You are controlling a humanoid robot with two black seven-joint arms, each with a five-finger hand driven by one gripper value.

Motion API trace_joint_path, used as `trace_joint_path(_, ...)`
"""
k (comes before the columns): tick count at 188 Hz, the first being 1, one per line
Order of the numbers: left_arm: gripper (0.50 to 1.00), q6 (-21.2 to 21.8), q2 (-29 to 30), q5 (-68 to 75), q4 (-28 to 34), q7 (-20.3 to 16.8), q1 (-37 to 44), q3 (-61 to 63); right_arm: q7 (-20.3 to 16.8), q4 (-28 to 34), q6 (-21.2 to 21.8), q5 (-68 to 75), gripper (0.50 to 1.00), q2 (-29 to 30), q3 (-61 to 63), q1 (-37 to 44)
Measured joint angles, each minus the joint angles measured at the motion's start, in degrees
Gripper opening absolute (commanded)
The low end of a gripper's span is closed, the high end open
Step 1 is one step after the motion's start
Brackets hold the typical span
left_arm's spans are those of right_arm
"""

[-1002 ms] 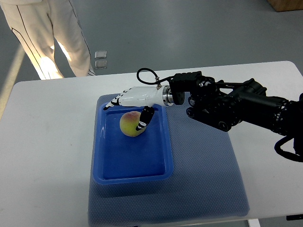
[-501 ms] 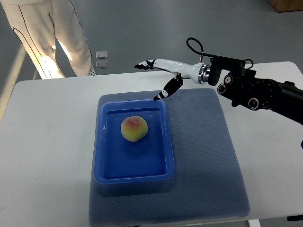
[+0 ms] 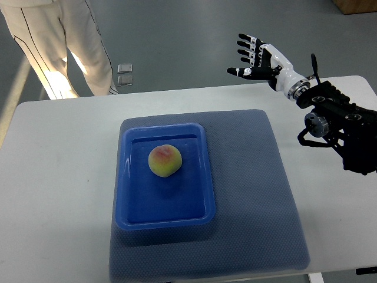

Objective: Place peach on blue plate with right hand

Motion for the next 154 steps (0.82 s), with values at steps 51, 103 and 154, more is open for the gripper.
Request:
trace_joint_path(51, 1.0, 0.0, 0.0, -0.01, 0.0, 0.0, -0.01, 0.0, -1.42, -0.07, 4.04, 12.29, 0.928, 0.23, 5.34, -6.69)
trace_joint_path(103, 1.0, 0.0, 0.0, -0.01, 0.0, 0.0, 0.0, 0.0, -2.66, -0.53, 2.71, 17.14, 0.93, 1.38, 6.1, -7.79)
trace_joint_path(154, 1.0, 0.0, 0.0, -0.01, 0.0, 0.0, 0.0, 0.0, -2.31, -0.67, 1.15, 17.01, 0.93, 1.5, 6.15, -7.44)
